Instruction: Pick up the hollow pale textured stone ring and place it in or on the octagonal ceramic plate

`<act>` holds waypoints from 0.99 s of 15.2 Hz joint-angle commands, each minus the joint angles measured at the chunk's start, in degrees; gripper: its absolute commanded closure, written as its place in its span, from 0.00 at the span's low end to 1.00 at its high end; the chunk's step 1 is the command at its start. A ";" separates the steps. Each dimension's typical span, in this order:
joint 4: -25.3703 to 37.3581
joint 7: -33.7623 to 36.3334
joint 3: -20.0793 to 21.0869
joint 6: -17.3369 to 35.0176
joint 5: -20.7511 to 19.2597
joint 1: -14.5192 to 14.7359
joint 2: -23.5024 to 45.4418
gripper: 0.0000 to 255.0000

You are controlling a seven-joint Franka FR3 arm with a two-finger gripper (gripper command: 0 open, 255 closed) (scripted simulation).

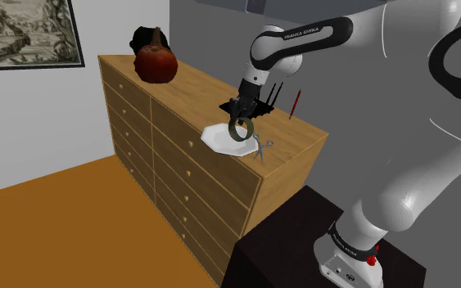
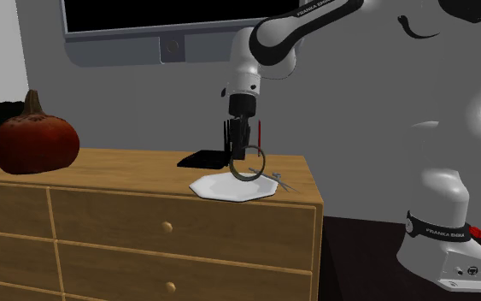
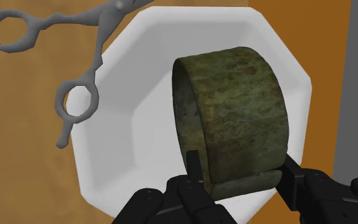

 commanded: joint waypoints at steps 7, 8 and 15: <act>1.23 0.16 -0.19 -1.88 -0.30 -0.18 -0.64 0.00; 2.54 0.31 -0.37 -3.76 -0.57 -0.36 -1.19 0.00; 5.08 0.53 -0.71 -7.14 -1.00 -0.66 -2.00 0.00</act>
